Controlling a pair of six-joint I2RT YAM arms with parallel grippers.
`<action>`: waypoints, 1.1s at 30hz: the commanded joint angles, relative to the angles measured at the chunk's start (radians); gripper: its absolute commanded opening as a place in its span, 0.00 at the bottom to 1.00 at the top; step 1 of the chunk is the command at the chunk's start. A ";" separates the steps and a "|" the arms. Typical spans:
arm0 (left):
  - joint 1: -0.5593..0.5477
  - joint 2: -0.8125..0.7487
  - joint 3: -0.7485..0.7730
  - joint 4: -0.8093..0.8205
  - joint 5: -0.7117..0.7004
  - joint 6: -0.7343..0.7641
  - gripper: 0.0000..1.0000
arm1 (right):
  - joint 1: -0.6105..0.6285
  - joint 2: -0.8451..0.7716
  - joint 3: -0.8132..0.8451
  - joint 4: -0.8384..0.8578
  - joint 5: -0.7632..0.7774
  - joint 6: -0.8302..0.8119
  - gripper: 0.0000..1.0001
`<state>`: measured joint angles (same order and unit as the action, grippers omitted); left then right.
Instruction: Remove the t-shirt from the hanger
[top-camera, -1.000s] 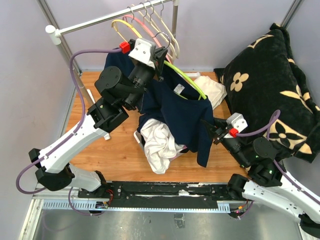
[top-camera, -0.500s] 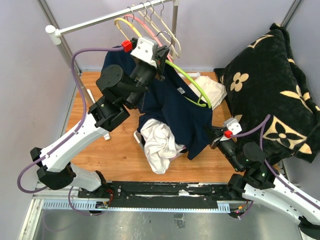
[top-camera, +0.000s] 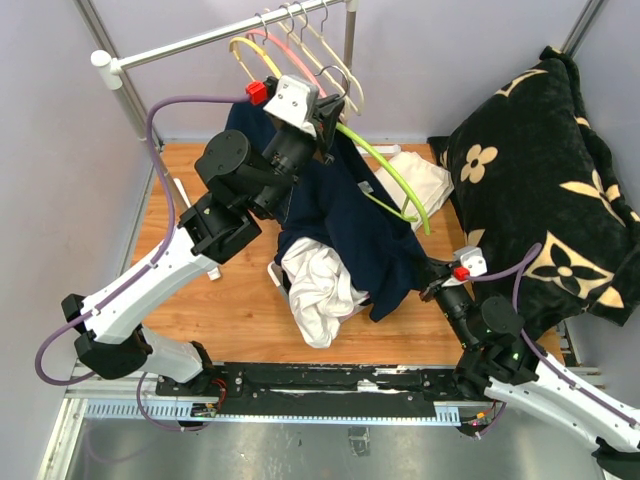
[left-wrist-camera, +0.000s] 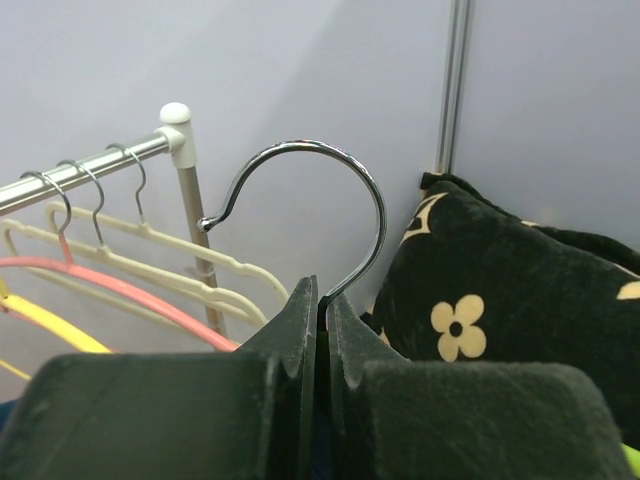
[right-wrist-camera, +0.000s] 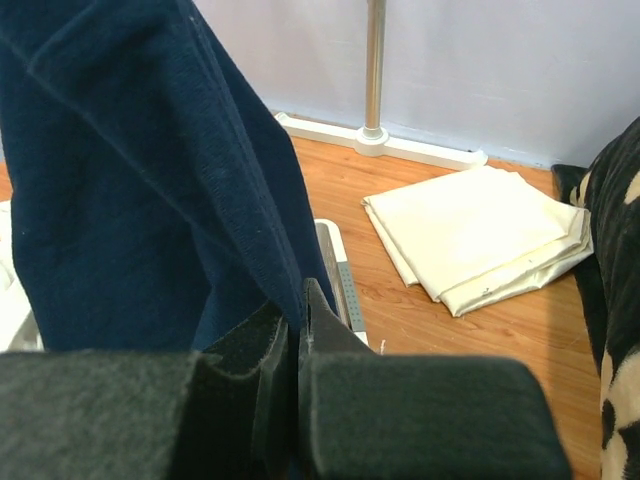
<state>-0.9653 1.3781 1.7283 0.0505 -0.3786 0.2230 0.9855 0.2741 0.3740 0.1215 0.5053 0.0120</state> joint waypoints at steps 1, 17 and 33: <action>0.004 -0.046 0.036 0.124 0.003 0.002 0.00 | 0.007 -0.008 -0.021 0.024 0.077 0.024 0.01; 0.002 -0.159 -0.215 0.142 0.127 -0.061 0.01 | 0.007 0.069 0.256 -0.172 0.094 -0.086 0.62; 0.003 -0.126 -0.270 0.125 0.100 -0.061 0.01 | 0.007 0.107 0.514 -0.218 -0.156 -0.178 0.72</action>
<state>-0.9638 1.2404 1.4399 0.1116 -0.2726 0.1673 0.9855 0.3466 0.8413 -0.0860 0.4854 -0.1478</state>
